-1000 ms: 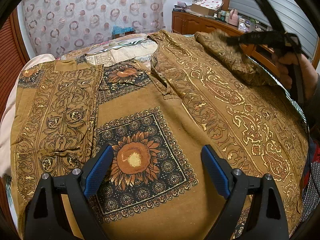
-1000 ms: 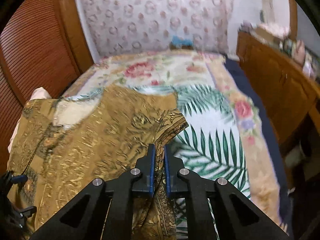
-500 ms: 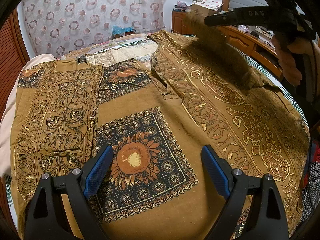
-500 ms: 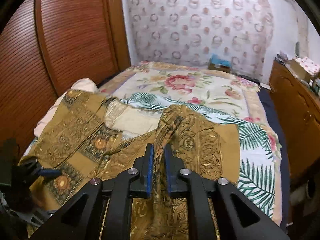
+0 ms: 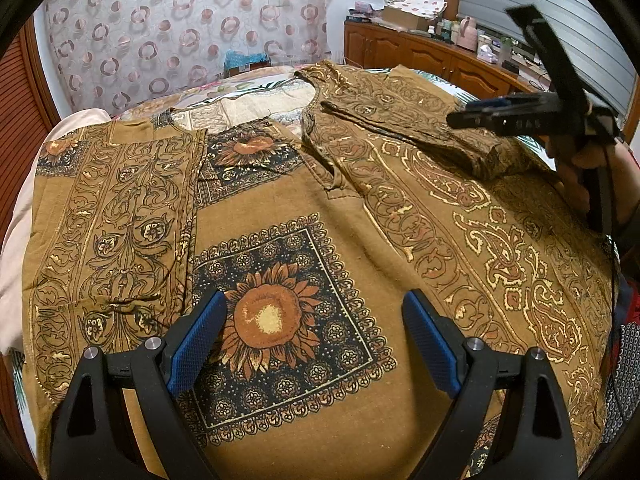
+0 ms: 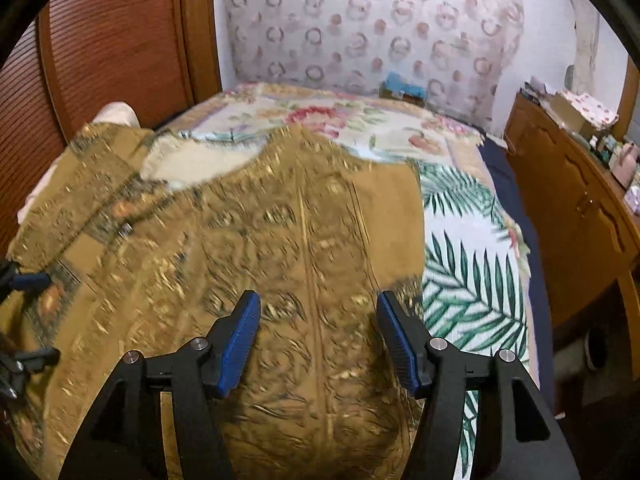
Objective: Fold small clothes
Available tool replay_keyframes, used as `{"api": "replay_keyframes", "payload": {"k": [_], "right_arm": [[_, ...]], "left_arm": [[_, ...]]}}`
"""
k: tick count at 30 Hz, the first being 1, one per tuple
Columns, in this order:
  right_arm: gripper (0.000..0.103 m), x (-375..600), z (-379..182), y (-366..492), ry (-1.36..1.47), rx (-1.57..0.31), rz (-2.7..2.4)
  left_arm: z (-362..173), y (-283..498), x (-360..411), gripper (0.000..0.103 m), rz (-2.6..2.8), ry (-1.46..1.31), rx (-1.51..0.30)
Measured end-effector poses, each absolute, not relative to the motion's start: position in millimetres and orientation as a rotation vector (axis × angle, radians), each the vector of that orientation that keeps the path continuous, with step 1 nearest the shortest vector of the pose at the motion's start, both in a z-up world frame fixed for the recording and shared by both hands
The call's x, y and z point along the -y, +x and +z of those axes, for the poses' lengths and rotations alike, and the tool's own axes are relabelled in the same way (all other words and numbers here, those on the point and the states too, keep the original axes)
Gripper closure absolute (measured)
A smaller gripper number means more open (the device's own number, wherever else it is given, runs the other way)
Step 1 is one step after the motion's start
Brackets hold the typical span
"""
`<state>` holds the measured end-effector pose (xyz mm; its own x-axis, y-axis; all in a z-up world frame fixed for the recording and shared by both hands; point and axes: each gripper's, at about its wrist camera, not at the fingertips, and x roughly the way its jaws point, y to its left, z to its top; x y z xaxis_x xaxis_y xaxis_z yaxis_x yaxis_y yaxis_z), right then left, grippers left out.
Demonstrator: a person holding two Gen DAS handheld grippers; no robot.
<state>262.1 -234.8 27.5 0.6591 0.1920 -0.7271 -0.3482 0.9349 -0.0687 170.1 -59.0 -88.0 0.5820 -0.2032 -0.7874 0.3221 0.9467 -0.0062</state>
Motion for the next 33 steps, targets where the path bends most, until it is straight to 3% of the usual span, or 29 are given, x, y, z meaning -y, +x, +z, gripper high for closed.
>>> {"api": "replay_keyframes", "payload": {"k": [6,16,33], "right_arm": [[0.037,241,24,266,-0.196,-0.799,0.306],[0.019,245,23,266,-0.201,-0.811,0.290],[0.019,245,22,267,-0.198,-0.812,0.291]], "left_arm": [[-87,170,60,0.013,-0.309,0.142,-0.902],[-74,176,40,0.013,-0.341,0.098,-0.884],[-17,242,-99,0.013,-0.130,-0.006,-0.752]]}}
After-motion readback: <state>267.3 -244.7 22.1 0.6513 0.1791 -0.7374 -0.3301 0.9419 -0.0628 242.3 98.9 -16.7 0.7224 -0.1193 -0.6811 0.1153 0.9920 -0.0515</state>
